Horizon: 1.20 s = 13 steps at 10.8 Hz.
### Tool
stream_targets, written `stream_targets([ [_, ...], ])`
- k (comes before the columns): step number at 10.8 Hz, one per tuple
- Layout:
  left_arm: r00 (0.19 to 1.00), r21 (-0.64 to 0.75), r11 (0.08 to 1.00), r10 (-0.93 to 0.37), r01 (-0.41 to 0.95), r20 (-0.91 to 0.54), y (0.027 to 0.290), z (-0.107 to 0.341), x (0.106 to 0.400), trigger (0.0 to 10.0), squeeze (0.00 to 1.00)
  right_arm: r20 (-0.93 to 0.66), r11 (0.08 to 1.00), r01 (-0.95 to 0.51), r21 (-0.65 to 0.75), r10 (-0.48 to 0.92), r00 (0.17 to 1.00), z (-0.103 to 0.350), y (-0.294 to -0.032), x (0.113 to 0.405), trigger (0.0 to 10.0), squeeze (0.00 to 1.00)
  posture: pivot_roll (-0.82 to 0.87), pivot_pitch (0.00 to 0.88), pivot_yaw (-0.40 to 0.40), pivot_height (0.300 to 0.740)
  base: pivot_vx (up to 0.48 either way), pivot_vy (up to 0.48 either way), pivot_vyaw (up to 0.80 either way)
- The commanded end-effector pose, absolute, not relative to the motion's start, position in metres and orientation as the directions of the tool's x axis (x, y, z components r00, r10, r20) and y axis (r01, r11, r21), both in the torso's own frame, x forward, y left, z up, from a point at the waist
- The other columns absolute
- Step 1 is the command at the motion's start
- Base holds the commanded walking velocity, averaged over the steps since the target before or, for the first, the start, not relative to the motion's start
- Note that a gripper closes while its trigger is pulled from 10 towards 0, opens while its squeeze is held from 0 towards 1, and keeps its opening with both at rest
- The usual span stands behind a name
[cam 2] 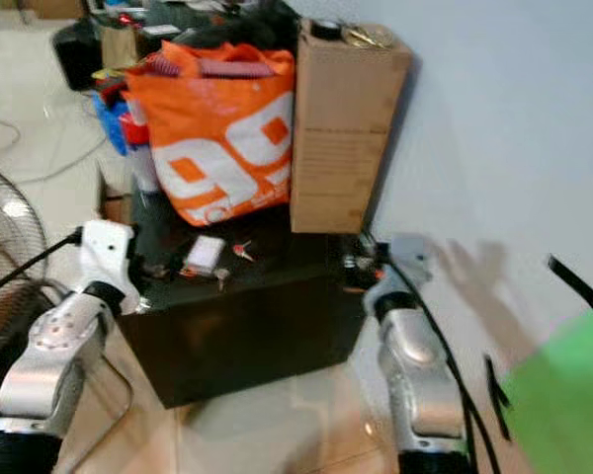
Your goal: Hang keys on a hook
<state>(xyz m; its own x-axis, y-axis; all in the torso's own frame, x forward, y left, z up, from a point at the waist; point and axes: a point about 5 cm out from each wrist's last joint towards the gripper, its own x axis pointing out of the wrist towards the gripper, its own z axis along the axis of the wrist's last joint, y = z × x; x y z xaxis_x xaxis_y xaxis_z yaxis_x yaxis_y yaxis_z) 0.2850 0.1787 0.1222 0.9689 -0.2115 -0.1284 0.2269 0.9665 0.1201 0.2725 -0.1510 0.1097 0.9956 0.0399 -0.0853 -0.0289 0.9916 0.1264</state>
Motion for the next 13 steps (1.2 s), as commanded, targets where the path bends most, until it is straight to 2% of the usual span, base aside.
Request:
stream_targets([
  [1,0.974,0.134,0.969,-0.190,0.206,-0.121,0.1870,0.1258,0.2854,10.0,0.00,-0.078,0.988,-0.069,0.139,0.080,0.994,0.1126,-0.1383,0.2753,10.0,0.00,-0.01,0.000,-0.036,0.740,0.337,0.000,0.80],
  [8,0.974,0.143,0.967,-0.194,0.210,-0.118,0.1871,0.1266,0.2873,10.0,0.00,-0.057,0.984,-0.083,0.158,0.093,0.994,0.1150,-0.1390,0.2757,10.0,0.00,0.00,0.000,-0.031,0.740,0.335,0.000,0.00],
  [10,0.974,0.148,0.966,-0.196,0.212,-0.115,0.1863,0.1264,0.2872,10.0,0.00,-0.073,0.983,-0.112,0.146,0.123,0.990,0.1121,-0.1356,0.2748,10.0,0.00,0.01,0.000,-0.044,0.740,0.336,0.000,0.80],
  [13,0.973,0.147,0.965,-0.200,0.216,-0.113,0.1849,0.1255,0.2855,10.0,0.00,-0.077,0.983,-0.120,0.137,0.132,0.988,0.1111,-0.1380,0.2742,10.0,0.00,0.00,0.000,-0.046,0.740,0.334,0.000,0.00],
])
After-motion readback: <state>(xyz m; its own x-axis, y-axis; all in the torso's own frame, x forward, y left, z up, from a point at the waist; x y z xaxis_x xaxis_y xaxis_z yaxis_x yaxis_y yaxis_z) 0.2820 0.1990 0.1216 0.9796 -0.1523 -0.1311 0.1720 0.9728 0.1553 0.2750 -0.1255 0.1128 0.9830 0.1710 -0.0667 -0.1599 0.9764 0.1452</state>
